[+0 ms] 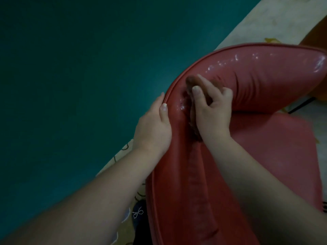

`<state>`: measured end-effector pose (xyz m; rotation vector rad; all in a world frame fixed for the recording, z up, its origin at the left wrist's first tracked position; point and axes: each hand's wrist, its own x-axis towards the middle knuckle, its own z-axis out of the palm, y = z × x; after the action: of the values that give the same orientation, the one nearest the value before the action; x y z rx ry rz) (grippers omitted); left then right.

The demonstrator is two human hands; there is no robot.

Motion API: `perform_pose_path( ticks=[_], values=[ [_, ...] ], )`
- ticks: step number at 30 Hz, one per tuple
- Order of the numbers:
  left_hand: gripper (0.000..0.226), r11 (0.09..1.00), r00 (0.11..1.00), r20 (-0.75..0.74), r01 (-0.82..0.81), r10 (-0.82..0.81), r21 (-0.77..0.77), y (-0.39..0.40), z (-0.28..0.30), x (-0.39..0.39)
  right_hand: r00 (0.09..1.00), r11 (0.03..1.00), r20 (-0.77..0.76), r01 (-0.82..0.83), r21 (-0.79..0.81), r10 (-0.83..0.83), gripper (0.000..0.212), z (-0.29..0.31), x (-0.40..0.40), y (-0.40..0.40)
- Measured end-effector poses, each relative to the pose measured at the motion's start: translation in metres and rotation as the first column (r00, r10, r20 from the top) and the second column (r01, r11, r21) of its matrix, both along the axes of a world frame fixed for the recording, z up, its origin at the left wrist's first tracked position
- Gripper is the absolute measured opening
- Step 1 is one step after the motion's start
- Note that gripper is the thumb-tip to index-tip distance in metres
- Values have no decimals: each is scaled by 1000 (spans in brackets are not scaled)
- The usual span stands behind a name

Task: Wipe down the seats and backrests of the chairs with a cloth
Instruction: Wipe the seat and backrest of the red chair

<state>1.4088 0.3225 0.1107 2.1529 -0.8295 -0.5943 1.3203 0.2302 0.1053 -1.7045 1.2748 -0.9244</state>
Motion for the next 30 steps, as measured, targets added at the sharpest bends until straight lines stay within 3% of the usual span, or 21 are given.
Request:
perform_pose_path(
  ticks=[6,10,14,20,22,24,26,30],
  values=[
    [42,1000,1000,-21,-13,13,-14,5,-8,2,978,969,-173,-154,-195,121,41,-14,-26,56],
    [43,1000,1000,-9,-1,1,-22,3,-7,2,967,983,-253,-20,-183,-28,37,-10,-4,24],
    [43,999,1000,-15,9,-10,-30,4,-7,2,972,991,-212,80,-108,-101,36,-10,6,13],
    [43,1000,999,-34,-1,0,-25,3,-10,2,968,964,-243,-126,-233,67,40,-14,-27,68],
    [42,999,1000,-24,0,-1,-36,4,-9,2,966,960,-260,-69,-272,-4,37,-14,-13,43],
    [42,999,1000,-18,0,-1,-49,4,-10,1,975,979,-195,74,-188,-111,36,-15,2,17],
    [42,999,1000,-19,-6,5,-51,5,-11,1,982,987,-138,116,-114,-131,36,-19,2,16],
    [42,998,1000,-7,-10,9,-65,7,-11,1,995,984,-86,-70,-162,57,34,-25,-39,69]
  ],
)
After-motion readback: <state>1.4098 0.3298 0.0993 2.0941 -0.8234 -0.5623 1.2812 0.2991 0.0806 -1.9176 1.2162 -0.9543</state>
